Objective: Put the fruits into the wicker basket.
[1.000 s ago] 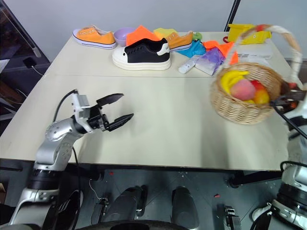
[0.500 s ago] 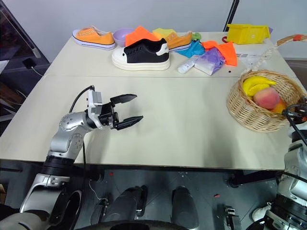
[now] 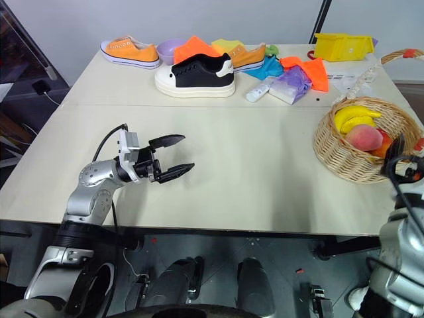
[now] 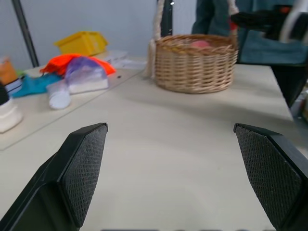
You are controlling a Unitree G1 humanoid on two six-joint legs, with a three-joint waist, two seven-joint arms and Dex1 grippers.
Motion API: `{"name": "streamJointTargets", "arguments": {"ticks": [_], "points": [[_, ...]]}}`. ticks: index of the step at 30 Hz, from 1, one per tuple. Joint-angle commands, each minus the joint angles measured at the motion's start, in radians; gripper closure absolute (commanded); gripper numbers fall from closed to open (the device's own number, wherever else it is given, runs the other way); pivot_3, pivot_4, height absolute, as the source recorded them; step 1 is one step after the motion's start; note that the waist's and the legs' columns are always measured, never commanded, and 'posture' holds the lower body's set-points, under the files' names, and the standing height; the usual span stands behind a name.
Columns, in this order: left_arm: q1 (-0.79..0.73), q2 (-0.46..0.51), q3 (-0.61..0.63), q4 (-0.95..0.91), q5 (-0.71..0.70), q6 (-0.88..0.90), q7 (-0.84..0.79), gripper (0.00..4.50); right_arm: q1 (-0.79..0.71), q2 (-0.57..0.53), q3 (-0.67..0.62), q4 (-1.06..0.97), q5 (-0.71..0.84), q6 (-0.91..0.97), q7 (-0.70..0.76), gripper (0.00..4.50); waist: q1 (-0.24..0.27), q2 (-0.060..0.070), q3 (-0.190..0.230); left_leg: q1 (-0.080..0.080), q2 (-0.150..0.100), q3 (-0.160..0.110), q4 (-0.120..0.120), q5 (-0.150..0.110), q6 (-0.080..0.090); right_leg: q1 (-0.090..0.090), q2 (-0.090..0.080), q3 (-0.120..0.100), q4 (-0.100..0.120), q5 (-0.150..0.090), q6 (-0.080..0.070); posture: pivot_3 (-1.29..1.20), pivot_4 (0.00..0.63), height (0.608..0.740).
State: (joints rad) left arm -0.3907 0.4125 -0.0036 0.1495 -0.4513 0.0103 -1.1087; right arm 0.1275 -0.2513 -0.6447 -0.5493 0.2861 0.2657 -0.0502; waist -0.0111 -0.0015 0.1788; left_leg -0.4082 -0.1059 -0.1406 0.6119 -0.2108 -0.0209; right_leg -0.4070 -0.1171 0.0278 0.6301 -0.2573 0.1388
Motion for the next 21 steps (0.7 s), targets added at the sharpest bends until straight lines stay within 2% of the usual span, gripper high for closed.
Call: {"name": "streamJointTargets", "arguments": {"ticks": [1, 5, 9, 11, 15, 18, 21], "points": [[-0.004, 0.013, 0.061, -0.024, 0.003, -0.012, 0.066, 0.0, 0.087, 0.051, 0.13, -0.15, -0.102, -0.104, 0.015, 0.03, -0.001, 0.0, 0.0, 0.0, 0.0, 0.0, 0.0, 0.0, 0.0, 0.0, 0.0, 0.0, 0.0, 0.0, 0.0, 0.0, 0.15, 0.74], [0.018, 0.022, 0.101, -0.039, 0.029, -0.033, 0.139, 0.0, 0.109, 0.034, 0.327, -0.138, -0.138, -0.188, 0.138, 0.03, -0.005, 0.0, 0.0, 0.001, 0.0, 0.001, 0.001, 0.0, 0.0, 0.001, 0.0, 0.001, 0.0, 0.0, 0.0, 0.0, 0.15, 0.74], [0.084, 0.046, 0.128, -0.101, 0.053, -0.001, 0.23, 0.0, -0.024, -0.056, 0.463, -0.015, -0.051, -0.122, 0.334, 0.03, -0.008, 0.0, 0.0, 0.002, 0.0, 0.001, 0.001, 0.0, 0.0, 0.002, 0.001, 0.001, 0.0, 0.0, 0.0, 0.0, 0.15, 0.74], [0.111, 0.048, 0.152, -0.125, 0.058, -0.026, 0.26, 0.0, -0.088, -0.09, 0.489, 0.053, -0.015, -0.12, 0.41, 0.03, -0.003, -0.001, 0.0, 0.002, 0.0, 0.0, 0.001, 0.0, 0.0, 0.002, 0.001, 0.001, 0.0, 0.0, 0.0, 0.0, 0.15, 0.74], [0.199, 0.057, 0.254, -0.169, 0.086, -0.023, 0.413, 0.0, -0.267, -0.199, 0.619, 0.252, 0.078, -0.079, 0.733, 0.03, -0.001, -0.002, 0.0, 0.001, 0.0, -0.001, 0.001, 0.0, 0.0, 0.002, 0.0, -0.001, -0.001, 0.0, 0.0, 0.0, 0.15, 0.74], [0.255, 0.057, 0.302, -0.194, 0.103, -0.027, 0.481, 0.0, -0.357, -0.234, 0.695, 0.376, 0.059, -0.101, 0.865, 0.03, -0.001, -0.002, 0.0, 0.001, 0.001, 0.0, 0.0, 0.0, 0.0, 0.002, 0.0, -0.001, -0.001, 0.0, 0.0, 0.0, 0.15, 0.74], [0.299, 0.051, 0.356, -0.205, 0.075, -0.026, 0.52, 0.0, -0.45, -0.229, 0.751, 0.509, -0.015, -0.173, 0.905, 0.03, 0.0, -0.003, 0.001, 0.001, 0.0, -0.001, 0.0, 0.0, 0.0, 0.001, 0.0, -0.001, -0.001, 0.0, 0.0, 0.0, 0.15, 0.74]]}}
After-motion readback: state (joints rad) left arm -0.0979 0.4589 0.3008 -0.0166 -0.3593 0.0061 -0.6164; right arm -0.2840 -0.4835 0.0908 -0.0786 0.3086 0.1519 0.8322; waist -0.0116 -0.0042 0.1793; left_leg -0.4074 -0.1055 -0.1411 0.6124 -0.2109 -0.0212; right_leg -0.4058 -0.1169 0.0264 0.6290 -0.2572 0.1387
